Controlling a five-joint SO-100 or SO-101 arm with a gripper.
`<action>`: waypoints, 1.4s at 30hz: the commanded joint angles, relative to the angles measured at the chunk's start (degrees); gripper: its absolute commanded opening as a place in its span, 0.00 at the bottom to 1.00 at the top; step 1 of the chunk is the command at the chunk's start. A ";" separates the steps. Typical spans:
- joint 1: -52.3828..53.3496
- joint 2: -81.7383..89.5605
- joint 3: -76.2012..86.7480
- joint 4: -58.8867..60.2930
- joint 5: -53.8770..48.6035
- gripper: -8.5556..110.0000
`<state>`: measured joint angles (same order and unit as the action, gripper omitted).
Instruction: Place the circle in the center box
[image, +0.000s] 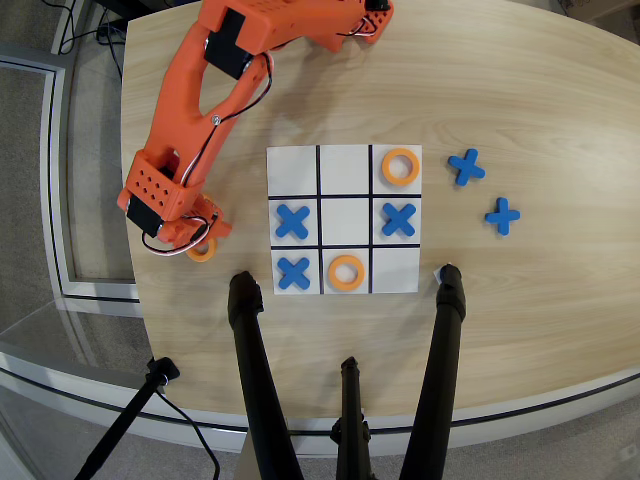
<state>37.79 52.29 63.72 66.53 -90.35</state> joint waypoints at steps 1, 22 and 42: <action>0.70 -0.09 -1.23 0.62 -0.26 0.27; 2.20 0.35 -5.10 14.85 -2.72 0.27; 7.56 21.09 25.93 5.54 -12.04 0.27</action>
<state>44.65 68.29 85.69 74.09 -101.16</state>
